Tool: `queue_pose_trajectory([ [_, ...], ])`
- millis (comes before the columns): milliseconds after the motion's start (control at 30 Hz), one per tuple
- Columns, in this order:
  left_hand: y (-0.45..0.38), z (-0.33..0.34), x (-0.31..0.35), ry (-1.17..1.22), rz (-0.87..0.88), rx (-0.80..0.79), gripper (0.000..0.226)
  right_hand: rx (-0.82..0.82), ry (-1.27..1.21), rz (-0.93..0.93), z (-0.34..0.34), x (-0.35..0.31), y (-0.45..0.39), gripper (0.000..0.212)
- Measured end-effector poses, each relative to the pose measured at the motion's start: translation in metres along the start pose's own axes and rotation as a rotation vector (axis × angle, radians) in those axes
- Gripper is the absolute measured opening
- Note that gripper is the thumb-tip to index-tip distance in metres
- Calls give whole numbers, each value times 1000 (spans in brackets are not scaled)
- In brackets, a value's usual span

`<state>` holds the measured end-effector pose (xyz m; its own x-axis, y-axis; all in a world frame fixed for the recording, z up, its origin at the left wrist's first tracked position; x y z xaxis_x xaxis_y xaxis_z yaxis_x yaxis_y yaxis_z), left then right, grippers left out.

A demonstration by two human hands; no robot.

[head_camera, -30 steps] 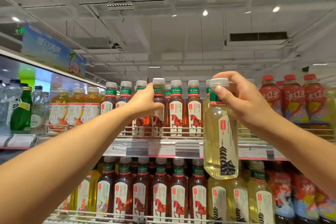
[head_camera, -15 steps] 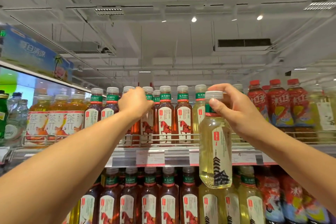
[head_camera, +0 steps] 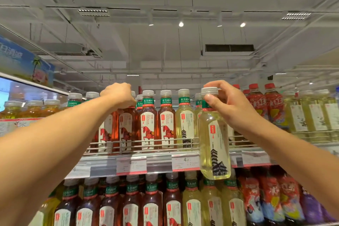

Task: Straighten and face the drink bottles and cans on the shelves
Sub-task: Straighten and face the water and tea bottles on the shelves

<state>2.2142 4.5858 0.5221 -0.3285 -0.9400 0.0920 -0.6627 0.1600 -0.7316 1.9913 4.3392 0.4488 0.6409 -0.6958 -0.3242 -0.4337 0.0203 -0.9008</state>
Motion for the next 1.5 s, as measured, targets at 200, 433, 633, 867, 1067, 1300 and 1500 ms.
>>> queue_pose_trajectory([
  [200,10,-16,16,-264,119,266,39,97,88,14,-27,5,-43,26],
  [433,26,-34,118,191,504,240,38,118,162,19,-32,15,-88,27],
  [633,15,-6,163,212,440,51,63,101,164,22,-19,42,-96,26],
  [867,6,23,172,104,413,165,42,-90,199,250,-4,81,-91,32],
  [1067,0,31,173,92,446,230,42,-29,820,29,-5,72,-98,35],
  [1300,-1,16,144,182,466,196,34,-215,912,82,-29,72,-105,35],
  [1500,-11,16,128,50,298,106,33,-156,854,259,-32,99,-102,45],
])
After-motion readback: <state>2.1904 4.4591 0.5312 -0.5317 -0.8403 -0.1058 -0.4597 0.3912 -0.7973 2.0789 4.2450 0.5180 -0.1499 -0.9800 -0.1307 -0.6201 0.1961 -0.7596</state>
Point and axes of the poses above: each hand's wrist, its own y-axis away from the middle knuckle, its own z-axis out of the palm, x = y × z, the point moved 4 cm from there along -y, towards the middle knuckle, and after that the axes turned 2 degrees about -y, right-handed, at the moved point
